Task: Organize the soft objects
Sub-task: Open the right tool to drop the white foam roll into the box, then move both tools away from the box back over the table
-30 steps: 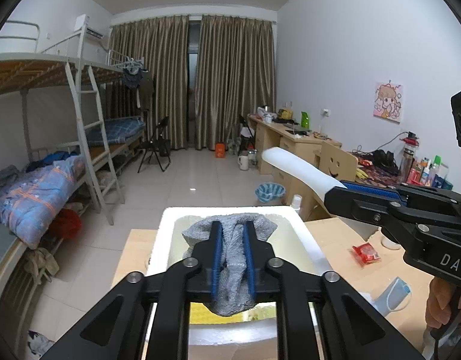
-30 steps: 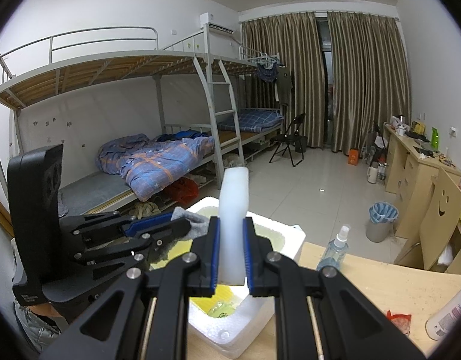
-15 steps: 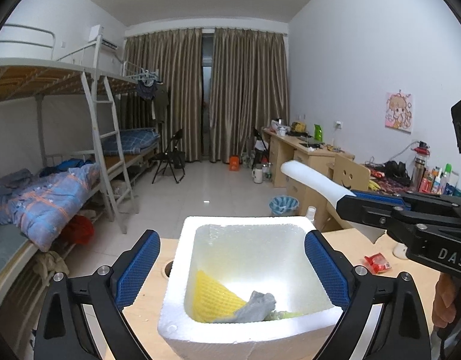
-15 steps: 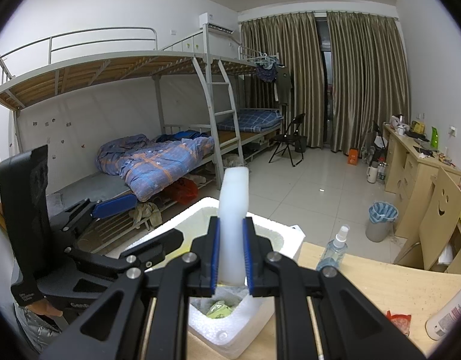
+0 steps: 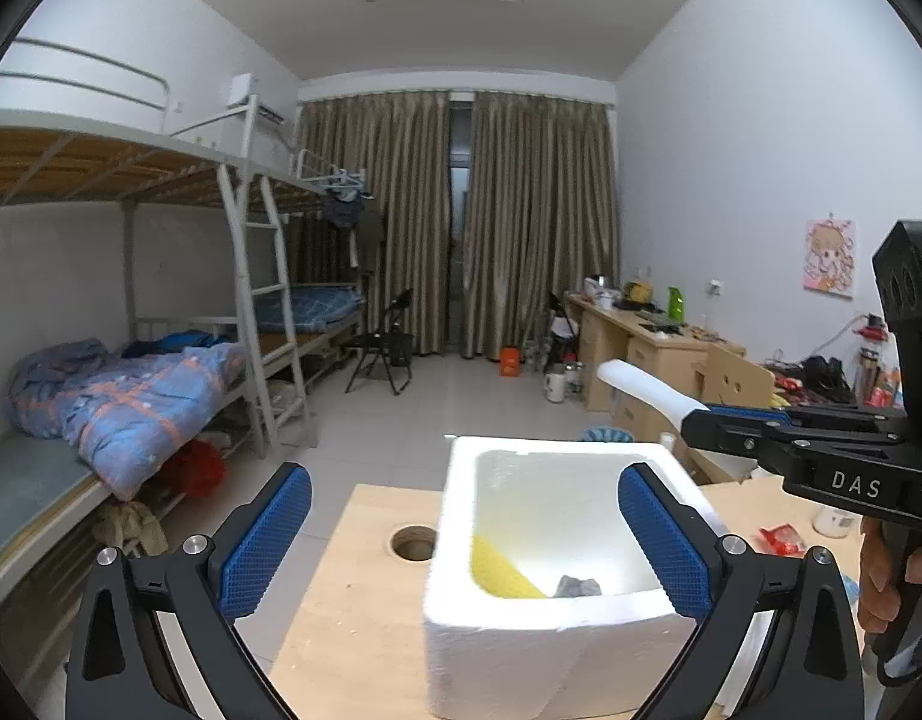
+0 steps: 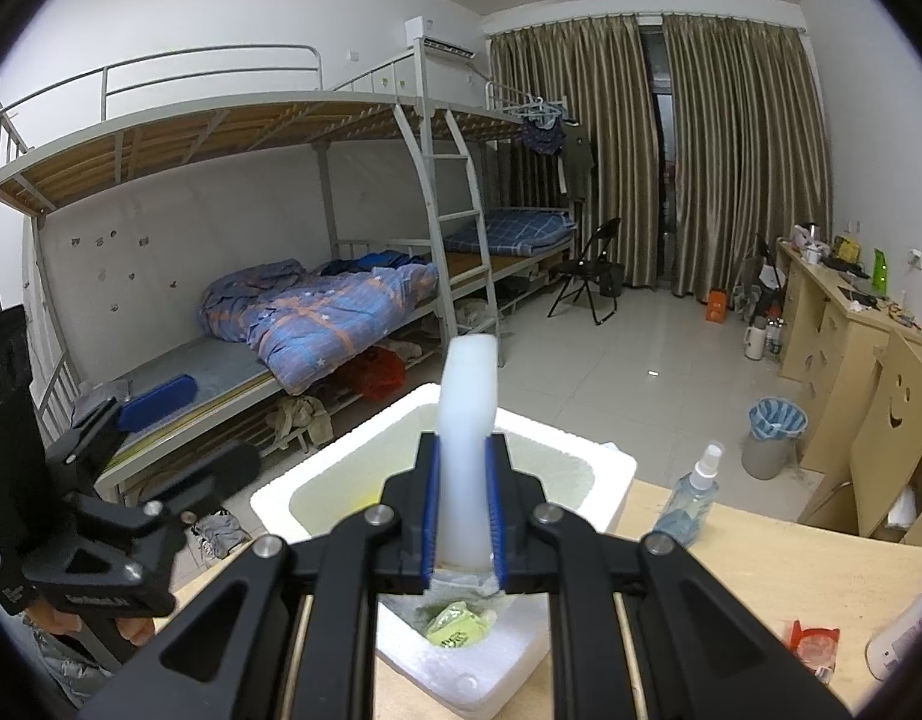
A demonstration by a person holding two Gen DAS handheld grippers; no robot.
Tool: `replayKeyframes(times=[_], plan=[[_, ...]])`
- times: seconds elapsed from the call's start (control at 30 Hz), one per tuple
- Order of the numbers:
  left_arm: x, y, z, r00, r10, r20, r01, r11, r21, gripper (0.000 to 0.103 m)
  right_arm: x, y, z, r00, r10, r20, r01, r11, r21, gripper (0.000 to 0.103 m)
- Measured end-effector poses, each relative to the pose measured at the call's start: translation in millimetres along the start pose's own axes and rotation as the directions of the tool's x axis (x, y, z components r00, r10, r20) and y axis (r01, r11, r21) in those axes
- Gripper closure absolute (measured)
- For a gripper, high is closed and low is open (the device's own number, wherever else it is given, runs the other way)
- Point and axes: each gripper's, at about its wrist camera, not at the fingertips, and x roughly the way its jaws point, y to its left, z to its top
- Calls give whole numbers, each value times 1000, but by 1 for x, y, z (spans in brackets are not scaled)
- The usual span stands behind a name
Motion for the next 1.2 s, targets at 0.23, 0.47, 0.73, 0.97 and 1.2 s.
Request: replayKeyframes(times=[0.23,0.47,0.73,0.97,1.2], plan=[[-9,7,-2,999,-11,41,11,1000,-20,0,14,6,-2,1000,19,-17,-19,1000,3,86],[-6,0,-9,999,-49,10,49,999,-4,0,22,7,-6,999,14,-39,-15,1000,-5,85],[-10,6,-8,999,-29,31,30,999,-38,0,29,4,-4,998,6,-55,-5,1000,18,76],[-7,5,-10,1000,-21,23,22,999,-33,0,27,2,-4,999,4,-51,-3,1000,28,32],[-5,6,-10,1000,-27,12,27,999,-34,0,26,-1,-6,999,-4,-50,6,999,39,25]])
